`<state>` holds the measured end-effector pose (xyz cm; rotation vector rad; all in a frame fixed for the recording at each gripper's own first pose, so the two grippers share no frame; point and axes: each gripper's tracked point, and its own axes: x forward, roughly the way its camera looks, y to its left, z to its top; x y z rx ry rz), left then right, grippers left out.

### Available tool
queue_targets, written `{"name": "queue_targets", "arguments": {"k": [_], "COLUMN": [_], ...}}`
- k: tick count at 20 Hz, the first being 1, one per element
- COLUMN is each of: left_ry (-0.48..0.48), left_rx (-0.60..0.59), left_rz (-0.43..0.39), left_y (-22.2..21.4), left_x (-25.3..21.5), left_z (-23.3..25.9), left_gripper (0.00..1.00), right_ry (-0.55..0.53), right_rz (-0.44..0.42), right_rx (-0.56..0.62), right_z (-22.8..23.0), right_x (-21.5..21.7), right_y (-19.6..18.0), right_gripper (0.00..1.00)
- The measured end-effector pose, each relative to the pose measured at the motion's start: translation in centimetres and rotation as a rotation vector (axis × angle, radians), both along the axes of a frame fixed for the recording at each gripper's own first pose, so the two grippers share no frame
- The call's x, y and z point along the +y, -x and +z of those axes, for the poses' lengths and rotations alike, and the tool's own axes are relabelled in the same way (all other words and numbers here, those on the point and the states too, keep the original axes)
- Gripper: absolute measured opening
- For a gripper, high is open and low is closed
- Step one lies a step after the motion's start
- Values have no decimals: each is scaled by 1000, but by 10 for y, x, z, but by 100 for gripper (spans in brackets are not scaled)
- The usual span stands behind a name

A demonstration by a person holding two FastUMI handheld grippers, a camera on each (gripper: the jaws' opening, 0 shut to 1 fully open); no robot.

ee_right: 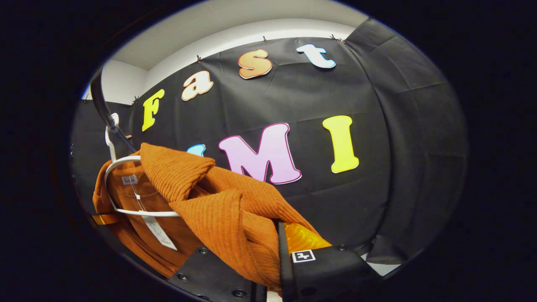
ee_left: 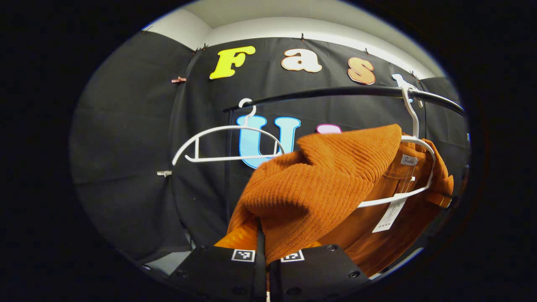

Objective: Grasp the clothes on the hanger with both hands and then place them into the laundry hamper below.

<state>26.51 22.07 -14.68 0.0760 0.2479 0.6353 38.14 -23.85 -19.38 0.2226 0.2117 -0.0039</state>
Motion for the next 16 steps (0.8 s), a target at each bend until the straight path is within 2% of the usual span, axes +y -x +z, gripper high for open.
{"name": "queue_targets", "arguments": {"k": [3,6,11,13,16], "left_ry": [-93,-141,-189,-174,-43], "left_rx": [4,-24,-91,-57,-47], "left_rz": [15,9,0,0,-16], "left_y": [10,11,11,4,-8], "left_x": [3,7,18,33,36], "left_z": [26,50,89,73,33], "left_gripper": [10,9,9,9,9], "right_ry": [35,43,75,65,55], "right_rz": [-40,-66,-32,-4,35], "right_rx": [-43,-89,-63,-36,11], "right_z": [18,36,19,5,-18], "right_x": [-15,-26,-23,-16,-6], "right_y": [-6,-14,-27,-32,-37], "right_gripper": [26,25,25,24,24]}}
